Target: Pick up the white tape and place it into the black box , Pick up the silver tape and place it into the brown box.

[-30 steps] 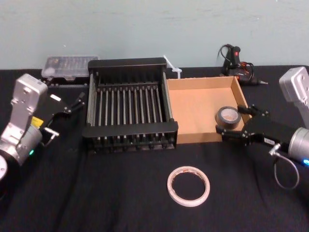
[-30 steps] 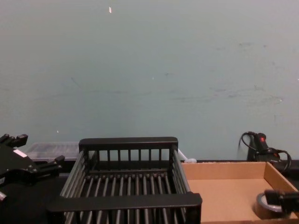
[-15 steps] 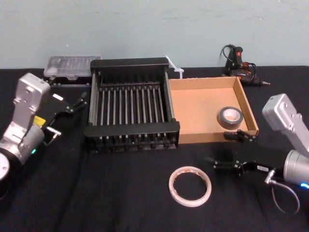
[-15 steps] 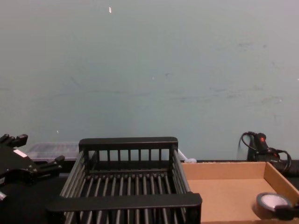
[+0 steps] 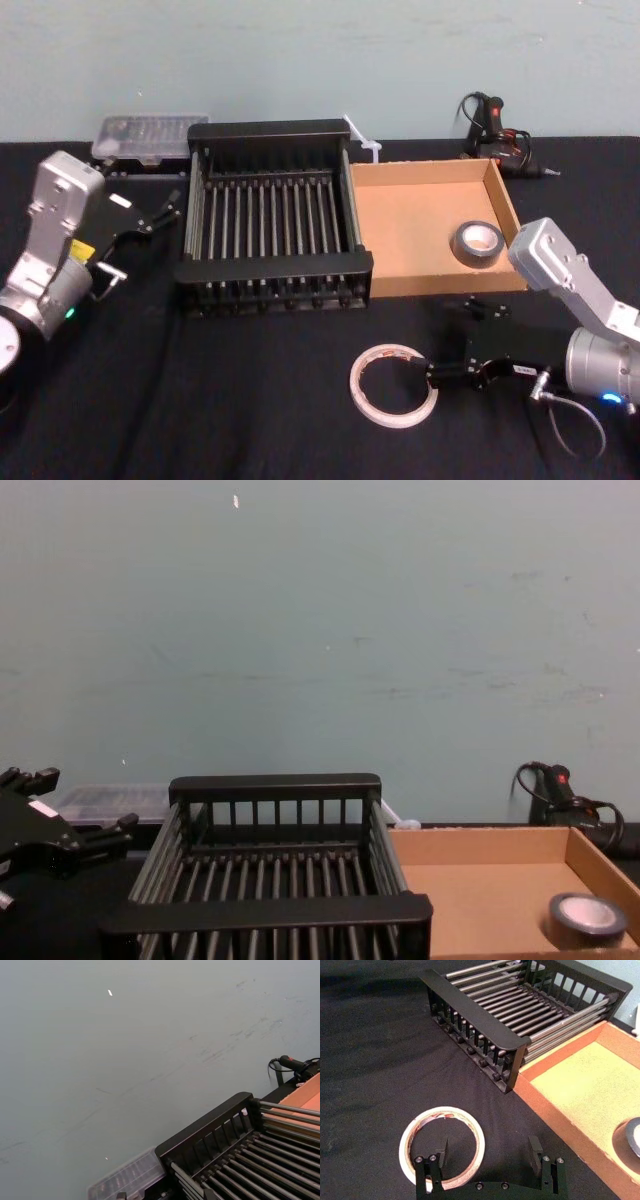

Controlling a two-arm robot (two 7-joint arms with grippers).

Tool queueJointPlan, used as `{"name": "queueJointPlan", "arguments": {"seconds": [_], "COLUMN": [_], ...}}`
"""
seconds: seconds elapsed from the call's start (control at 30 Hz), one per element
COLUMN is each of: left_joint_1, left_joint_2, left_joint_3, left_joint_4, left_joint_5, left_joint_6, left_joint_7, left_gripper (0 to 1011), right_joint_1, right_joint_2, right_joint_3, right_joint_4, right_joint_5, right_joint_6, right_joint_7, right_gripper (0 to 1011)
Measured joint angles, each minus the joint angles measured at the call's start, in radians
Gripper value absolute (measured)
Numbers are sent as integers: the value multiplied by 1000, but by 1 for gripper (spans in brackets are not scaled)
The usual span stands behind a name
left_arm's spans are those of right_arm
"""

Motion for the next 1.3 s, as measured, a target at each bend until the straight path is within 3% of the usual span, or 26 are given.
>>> {"name": "queueJointPlan", "arguments": {"seconds": [0.63,1.3], "left_joint_1": [0,0], "left_joint_2": [0,0], "left_joint_3": [0,0], "left_joint_4": [0,0], "left_joint_5": [0,0], "left_joint_6": [0,0], "left_joint_7": [0,0], "left_gripper": [1001,1001], "right_joint_1": [57,78], "right_joint_2": [-30,-45], "right_joint_3": [-63,-89], "right_joint_4": [69,94], "right_joint_5": [-13,-26], "right_joint_6": [19,16], "right_joint_7": [7,8], "right_gripper": [1002,1002]}}
